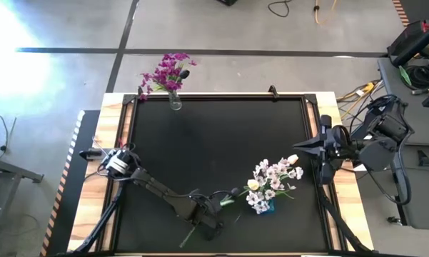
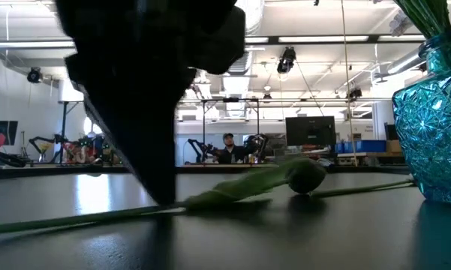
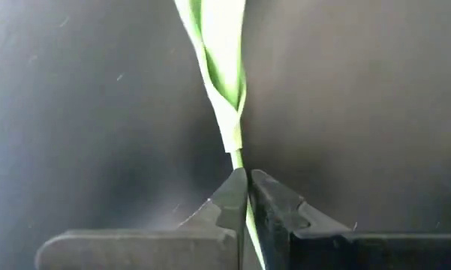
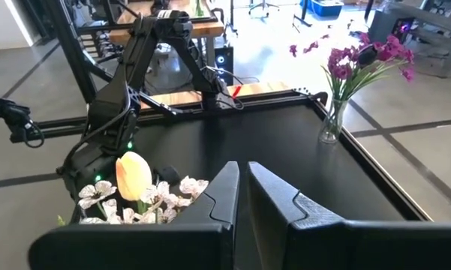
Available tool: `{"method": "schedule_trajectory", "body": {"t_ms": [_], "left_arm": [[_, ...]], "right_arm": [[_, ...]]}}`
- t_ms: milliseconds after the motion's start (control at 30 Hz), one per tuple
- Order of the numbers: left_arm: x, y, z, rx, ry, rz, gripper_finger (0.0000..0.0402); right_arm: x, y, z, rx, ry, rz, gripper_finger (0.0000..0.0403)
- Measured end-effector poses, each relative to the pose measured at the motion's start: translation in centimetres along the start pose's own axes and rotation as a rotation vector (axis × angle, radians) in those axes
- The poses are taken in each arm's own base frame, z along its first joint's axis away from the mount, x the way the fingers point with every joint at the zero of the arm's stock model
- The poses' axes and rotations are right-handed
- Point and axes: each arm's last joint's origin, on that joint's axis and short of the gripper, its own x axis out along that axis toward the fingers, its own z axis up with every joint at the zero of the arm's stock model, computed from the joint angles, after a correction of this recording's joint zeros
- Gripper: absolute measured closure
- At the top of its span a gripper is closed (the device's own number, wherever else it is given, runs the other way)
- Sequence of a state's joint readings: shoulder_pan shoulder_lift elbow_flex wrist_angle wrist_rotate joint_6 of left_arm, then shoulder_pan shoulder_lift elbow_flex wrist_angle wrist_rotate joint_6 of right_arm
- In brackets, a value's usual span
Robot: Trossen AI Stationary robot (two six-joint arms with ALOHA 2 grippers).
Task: Sort flowers into vase by color
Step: Put the black tulip into the transparent vase
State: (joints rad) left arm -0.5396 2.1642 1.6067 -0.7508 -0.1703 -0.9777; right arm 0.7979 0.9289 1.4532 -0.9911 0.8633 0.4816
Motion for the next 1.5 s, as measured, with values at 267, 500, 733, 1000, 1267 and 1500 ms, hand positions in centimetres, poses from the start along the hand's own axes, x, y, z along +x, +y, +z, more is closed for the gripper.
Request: {"method": "schedule_trajectory", "body": {"t_ms": [267, 500, 733, 1000, 1267, 1500], "left_arm": [[-5.1, 3.3, 1.0, -0.006, -0.03, -0.027, 0.0401], [-7.1, 5.4, 1.1, -0.149, -0.13, -0.225, 0.0396], [-4.2, 5.3, 0.7, -0.161, -0.131, -0.334, 0.0333], [0.0, 4.8, 0.4, -0.088, -0.096, -0.245, 0.0278], [0.7, 3.8, 1.0, -0.073, -0.047, -0.205, 0.0326], [-0.9, 4.5, 1.0, -0.047, -0.046, -0.156, 0.0398]], "right_arm": [[-0.7, -0.8, 0.2, -0.013, -0.019, 0.008, 0.038], [-1.0, -1.2, 0.3, -0.046, -0.028, 0.012, 0.038], [-1.0, -1.2, 0.3, -0.056, -0.027, 0.011, 0.038], [-1.1, -1.4, 0.3, -0.071, -0.046, -0.027, 0.038], [-2.0, -2.5, 0.5, -0.034, -0.073, -0.03, 0.038], [-2.2, -2.8, 0.5, -0.034, -0.077, -0.025, 0.038]]}}
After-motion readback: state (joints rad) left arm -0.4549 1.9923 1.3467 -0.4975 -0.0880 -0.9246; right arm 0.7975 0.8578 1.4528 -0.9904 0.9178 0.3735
